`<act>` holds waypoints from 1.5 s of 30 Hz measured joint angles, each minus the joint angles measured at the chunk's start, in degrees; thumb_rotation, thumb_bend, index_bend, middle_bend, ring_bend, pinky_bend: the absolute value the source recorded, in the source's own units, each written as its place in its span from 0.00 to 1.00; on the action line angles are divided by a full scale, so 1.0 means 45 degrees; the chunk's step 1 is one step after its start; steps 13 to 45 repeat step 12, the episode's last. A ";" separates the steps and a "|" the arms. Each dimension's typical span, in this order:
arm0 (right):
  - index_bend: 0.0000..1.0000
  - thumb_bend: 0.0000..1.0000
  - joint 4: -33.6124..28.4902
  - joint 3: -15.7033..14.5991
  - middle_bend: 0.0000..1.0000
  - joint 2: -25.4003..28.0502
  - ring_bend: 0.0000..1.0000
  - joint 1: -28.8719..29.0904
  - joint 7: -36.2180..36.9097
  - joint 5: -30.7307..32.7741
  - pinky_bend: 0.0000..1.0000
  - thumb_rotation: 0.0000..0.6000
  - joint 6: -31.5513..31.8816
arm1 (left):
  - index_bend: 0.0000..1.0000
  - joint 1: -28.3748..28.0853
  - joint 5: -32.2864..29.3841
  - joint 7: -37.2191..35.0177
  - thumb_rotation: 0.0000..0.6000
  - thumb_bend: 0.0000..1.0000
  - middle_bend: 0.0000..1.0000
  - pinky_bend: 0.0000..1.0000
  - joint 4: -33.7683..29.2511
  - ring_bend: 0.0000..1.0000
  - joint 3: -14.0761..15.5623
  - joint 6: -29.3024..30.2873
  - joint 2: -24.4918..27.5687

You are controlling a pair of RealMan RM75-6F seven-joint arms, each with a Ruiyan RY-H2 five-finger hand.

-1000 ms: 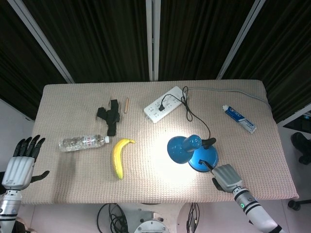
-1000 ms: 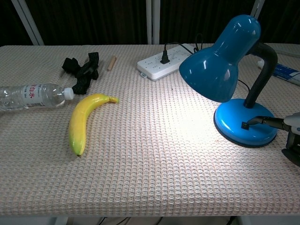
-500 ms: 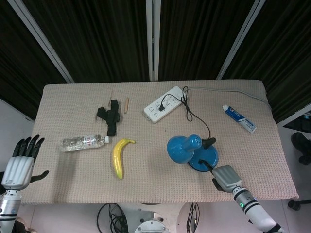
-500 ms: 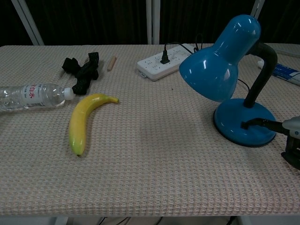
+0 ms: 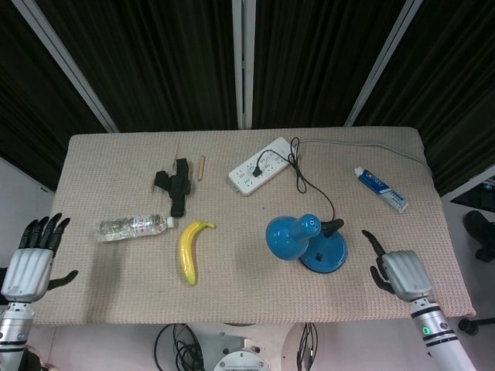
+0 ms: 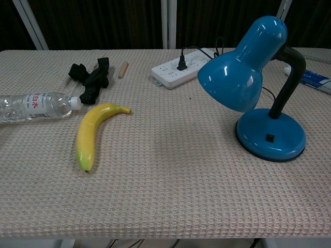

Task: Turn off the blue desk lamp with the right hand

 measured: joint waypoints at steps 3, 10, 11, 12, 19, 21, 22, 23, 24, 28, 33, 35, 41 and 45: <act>0.00 0.17 0.1289 0.0171 0.03 0.0207 0.01 -0.1058 0.1112 -0.0238 0.22 1.00 0.1889 | 0.02 0.0003 0.0018 0.0133 1.00 0.05 0.00 0.00 -0.0008 0.00 -0.0058 0.0124 -0.0049; 0.00 0.07 0.2046 0.0736 0.00 0.0919 0.00 -0.2558 0.1627 0.0520 0.00 1.00 0.3237 | 0.02 -0.0030 0.0159 0.0165 1.00 0.04 0.00 0.00 -0.0173 0.00 -0.0175 0.0318 -0.0033; 0.00 0.07 0.1960 0.0781 0.00 0.1005 0.00 -0.2566 0.1730 0.0649 0.00 1.00 0.3057 | 0.02 -0.0032 0.0209 0.0149 1.00 0.04 0.00 0.00 -0.0169 0.00 -0.0168 0.0340 -0.0016; 0.00 0.07 0.1869 0.0845 0.00 0.1087 0.00 -0.2573 0.1783 0.0803 0.00 1.00 0.2797 | 0.02 -0.0032 0.0224 0.0130 1.00 0.04 0.00 0.00 -0.0164 0.00 -0.0159 0.0346 0.0006; 0.00 0.07 0.1869 0.0845 0.00 0.1087 0.00 -0.2573 0.1783 0.0803 0.00 1.00 0.2797 | 0.02 -0.0032 0.0224 0.0130 1.00 0.04 0.00 0.00 -0.0164 0.00 -0.0159 0.0346 0.0006; 0.00 0.07 0.1869 0.0845 0.00 0.1087 0.00 -0.2573 0.1783 0.0803 0.00 1.00 0.2797 | 0.02 -0.0032 0.0224 0.0130 1.00 0.04 0.00 0.00 -0.0164 0.00 -0.0159 0.0346 0.0006; 0.00 0.07 0.1869 0.0845 0.00 0.1087 0.00 -0.2573 0.1783 0.0803 0.00 1.00 0.2797 | 0.02 -0.0032 0.0224 0.0130 1.00 0.04 0.00 0.00 -0.0164 0.00 -0.0159 0.0346 0.0006; 0.00 0.07 0.1869 0.0845 0.00 0.1087 0.00 -0.2573 0.1783 0.0803 0.00 1.00 0.2797 | 0.02 -0.0032 0.0224 0.0130 1.00 0.04 0.00 0.00 -0.0164 0.00 -0.0159 0.0346 0.0006; 0.00 0.07 0.1869 0.0845 0.00 0.1087 0.00 -0.2573 0.1783 0.0803 0.00 1.00 0.2797 | 0.02 -0.0032 0.0224 0.0130 1.00 0.04 0.00 0.00 -0.0164 0.00 -0.0159 0.0346 0.0006; 0.00 0.07 0.1869 0.0845 0.00 0.1087 0.00 -0.2573 0.1783 0.0803 0.00 1.00 0.2797 | 0.02 -0.0032 0.0224 0.0130 1.00 0.04 0.00 0.00 -0.0164 0.00 -0.0159 0.0346 0.0006; 0.00 0.07 0.1869 0.0845 0.00 0.1087 0.00 -0.2573 0.1783 0.0803 0.00 1.00 0.2797 | 0.02 -0.0032 0.0224 0.0130 1.00 0.04 0.00 0.00 -0.0164 0.00 -0.0159 0.0346 0.0006; 0.00 0.07 0.1869 0.0845 0.00 0.1087 0.00 -0.2573 0.1783 0.0803 0.00 1.00 0.2797 | 0.02 -0.0032 0.0224 0.0130 1.00 0.04 0.00 0.00 -0.0164 0.00 -0.0159 0.0346 0.0006; 0.00 0.07 0.1869 0.0845 0.00 0.1087 0.00 -0.2573 0.1783 0.0803 0.00 1.00 0.2797 | 0.02 -0.0032 0.0224 0.0130 1.00 0.04 0.00 0.00 -0.0164 0.00 -0.0159 0.0346 0.0006; 0.00 0.07 0.1869 0.0845 0.00 0.1087 0.00 -0.2573 0.1783 0.0803 0.00 1.00 0.2797 | 0.02 -0.0032 0.0224 0.0130 1.00 0.04 0.00 0.00 -0.0164 0.00 -0.0159 0.0346 0.0006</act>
